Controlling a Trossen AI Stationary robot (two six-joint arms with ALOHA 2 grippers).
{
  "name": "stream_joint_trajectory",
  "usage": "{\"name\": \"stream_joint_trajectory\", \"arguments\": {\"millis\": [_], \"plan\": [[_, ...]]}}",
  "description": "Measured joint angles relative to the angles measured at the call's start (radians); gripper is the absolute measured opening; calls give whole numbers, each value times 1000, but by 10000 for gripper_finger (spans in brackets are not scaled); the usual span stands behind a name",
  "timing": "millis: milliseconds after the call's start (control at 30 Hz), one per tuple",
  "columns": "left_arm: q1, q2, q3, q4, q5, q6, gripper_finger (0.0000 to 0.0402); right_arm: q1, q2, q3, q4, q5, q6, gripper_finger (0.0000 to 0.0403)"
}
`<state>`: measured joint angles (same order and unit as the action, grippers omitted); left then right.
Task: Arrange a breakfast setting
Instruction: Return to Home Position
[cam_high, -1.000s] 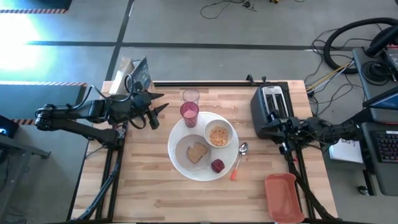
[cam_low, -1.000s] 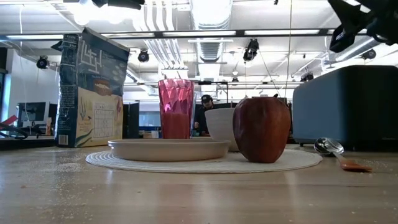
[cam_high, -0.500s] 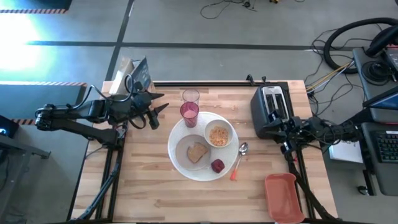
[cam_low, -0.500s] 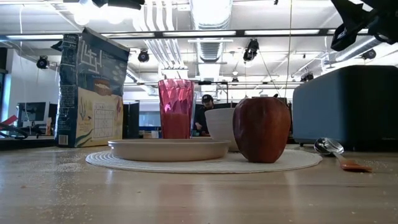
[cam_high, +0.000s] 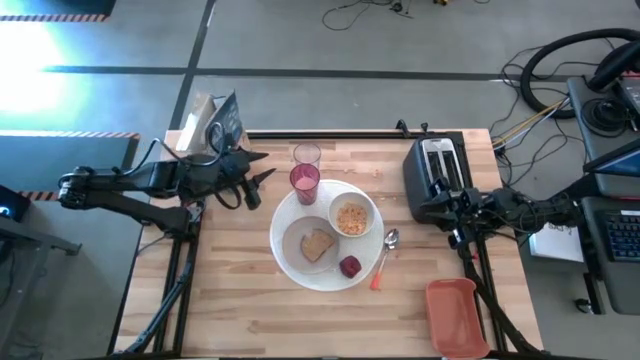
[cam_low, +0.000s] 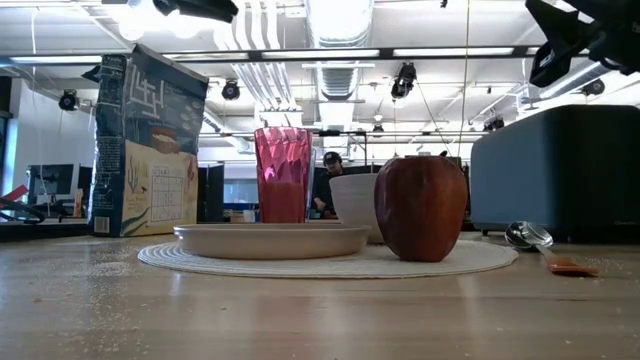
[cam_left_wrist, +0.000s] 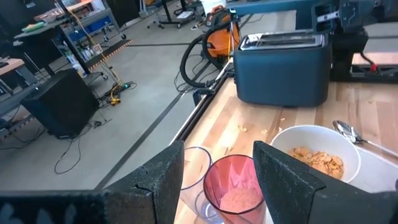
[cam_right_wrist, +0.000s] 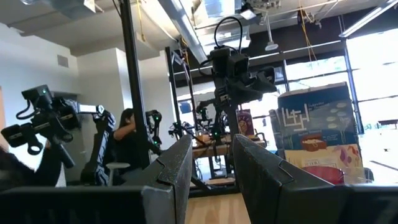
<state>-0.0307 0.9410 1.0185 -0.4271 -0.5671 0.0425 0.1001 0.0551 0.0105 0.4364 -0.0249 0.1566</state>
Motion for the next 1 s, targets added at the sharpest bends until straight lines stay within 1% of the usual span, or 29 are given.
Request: {"name": "stream_joint_trajectory", "arguments": {"millis": [333, 367, 433, 500, 533, 633, 700, 800, 900, 1000], "plan": [[-3, 98, 0, -6, 8, -5, 176, 0, 0, 0, -13, 0, 0, 107], [-3, 100, -1, -4, 9, -16, 176, 0, 0, 0, -14, 0, 0, 107], [-3, 87, -24, 61, 10, -101, 176, 0, 0, 0, -14, 0, 0, 107], [-3, 46, -62, 89, 11, -146, 176, 0, 0, 0, -14, 0, 0, 107], [-3, 18, -92, 111, 8, -172, 176, 0, 0, 0, -14, 0, 0, 107], [0, -82, -215, 260, -28, -243, 176, 0, 0, 0, -16, 1, 0, 107], [0, -157, -323, 377, -50, -264, 176, 0, 0, 0, -18, 0, 0, 107], [0, -274, -515, 597, -47, -266, 176, 0, 0, 0, -19, 0, 0, 107], [0, -368, -704, 868, 19, -268, 176, 0, 0, 0, -19, 0, 0, 107], [0, -437, -861, 1086, 110, -208, 176, 0, 0, 0, -20, 0, 0, 107]]}}
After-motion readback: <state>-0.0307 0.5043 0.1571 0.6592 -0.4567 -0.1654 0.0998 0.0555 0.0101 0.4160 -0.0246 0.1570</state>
